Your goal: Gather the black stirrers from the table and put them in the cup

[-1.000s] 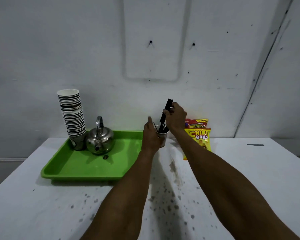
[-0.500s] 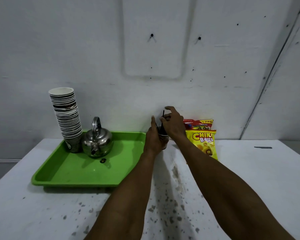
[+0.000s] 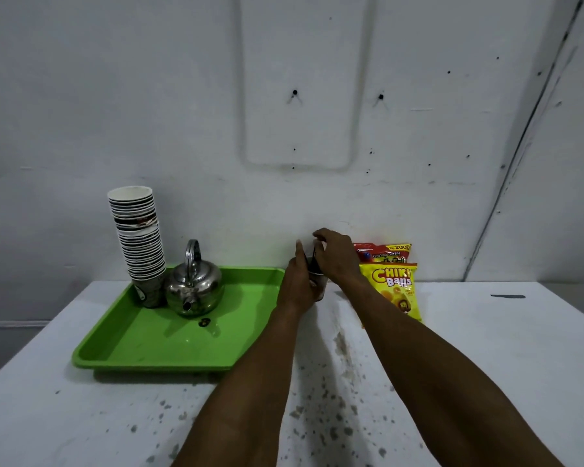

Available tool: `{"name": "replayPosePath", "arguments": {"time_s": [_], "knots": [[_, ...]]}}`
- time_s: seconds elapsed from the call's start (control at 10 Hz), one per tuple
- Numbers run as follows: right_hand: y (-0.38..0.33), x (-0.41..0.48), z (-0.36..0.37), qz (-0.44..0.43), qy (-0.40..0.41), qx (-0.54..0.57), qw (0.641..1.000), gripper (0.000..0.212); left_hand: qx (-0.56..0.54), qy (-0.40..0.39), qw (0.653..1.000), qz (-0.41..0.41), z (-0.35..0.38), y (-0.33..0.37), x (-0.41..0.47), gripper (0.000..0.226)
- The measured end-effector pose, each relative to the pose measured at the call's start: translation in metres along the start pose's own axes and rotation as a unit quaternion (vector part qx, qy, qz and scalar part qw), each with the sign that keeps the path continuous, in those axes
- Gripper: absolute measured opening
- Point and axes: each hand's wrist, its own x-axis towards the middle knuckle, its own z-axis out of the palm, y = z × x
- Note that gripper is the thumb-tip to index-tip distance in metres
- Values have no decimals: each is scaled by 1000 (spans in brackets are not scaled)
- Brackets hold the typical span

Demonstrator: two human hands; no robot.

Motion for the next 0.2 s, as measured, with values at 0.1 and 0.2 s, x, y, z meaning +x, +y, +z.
{"name": "replayPosePath", "arguments": {"time_s": [0.1,0.2], "knots": [[-6,3,-11,4,5,11,1000,31,65,-17,998,16,-18,8,-2,102],[-22,12,-36,12,23,0,1000,32,156,-23,987,34,-50,25,0,92]]}}
